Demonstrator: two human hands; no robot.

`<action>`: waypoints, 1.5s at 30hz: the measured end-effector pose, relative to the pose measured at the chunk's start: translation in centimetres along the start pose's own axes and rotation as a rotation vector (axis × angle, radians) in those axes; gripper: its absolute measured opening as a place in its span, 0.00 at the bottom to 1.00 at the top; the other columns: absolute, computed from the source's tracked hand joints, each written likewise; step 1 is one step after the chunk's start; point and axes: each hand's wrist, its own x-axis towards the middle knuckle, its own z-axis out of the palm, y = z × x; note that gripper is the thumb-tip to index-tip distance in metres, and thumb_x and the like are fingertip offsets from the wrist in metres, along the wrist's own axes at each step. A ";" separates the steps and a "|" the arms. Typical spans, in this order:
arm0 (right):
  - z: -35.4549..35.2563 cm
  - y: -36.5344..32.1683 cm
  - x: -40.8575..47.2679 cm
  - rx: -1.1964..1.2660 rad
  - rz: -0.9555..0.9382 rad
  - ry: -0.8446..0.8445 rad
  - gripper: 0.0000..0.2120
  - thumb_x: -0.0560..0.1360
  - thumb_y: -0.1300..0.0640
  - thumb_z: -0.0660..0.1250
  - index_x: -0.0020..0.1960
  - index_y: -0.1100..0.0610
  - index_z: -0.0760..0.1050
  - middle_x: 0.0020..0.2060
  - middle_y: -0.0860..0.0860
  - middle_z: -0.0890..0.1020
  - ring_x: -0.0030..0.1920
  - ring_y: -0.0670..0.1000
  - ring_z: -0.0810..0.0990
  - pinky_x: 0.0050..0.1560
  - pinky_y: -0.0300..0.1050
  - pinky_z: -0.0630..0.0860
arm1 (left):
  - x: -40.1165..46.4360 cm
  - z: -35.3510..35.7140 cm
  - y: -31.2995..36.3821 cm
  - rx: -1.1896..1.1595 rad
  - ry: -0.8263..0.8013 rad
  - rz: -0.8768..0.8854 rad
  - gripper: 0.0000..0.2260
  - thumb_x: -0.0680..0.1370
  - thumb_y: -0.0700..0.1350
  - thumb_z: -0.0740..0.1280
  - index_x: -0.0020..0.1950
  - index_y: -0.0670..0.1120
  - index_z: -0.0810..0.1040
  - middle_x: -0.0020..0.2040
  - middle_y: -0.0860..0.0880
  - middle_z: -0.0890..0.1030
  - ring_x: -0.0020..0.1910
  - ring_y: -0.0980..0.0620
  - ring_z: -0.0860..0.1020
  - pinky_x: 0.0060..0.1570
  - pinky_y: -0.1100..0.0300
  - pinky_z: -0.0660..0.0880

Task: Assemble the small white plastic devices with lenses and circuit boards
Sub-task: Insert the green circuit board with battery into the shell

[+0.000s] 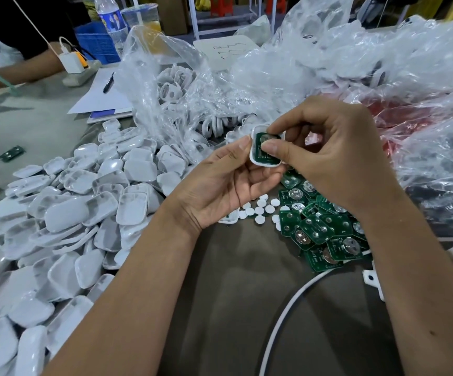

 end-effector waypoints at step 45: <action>0.4 0.2 0.1 -0.027 -0.137 -0.010 0.08 0.74 0.57 0.79 0.48 0.61 0.85 0.39 0.47 0.81 0.39 0.48 0.81 0.39 0.47 0.81 | -0.2 0.2 -0.1 0.037 0.032 0.046 0.13 0.79 0.44 0.63 0.54 0.42 0.86 0.47 0.42 0.86 0.45 0.45 0.87 0.45 0.58 0.84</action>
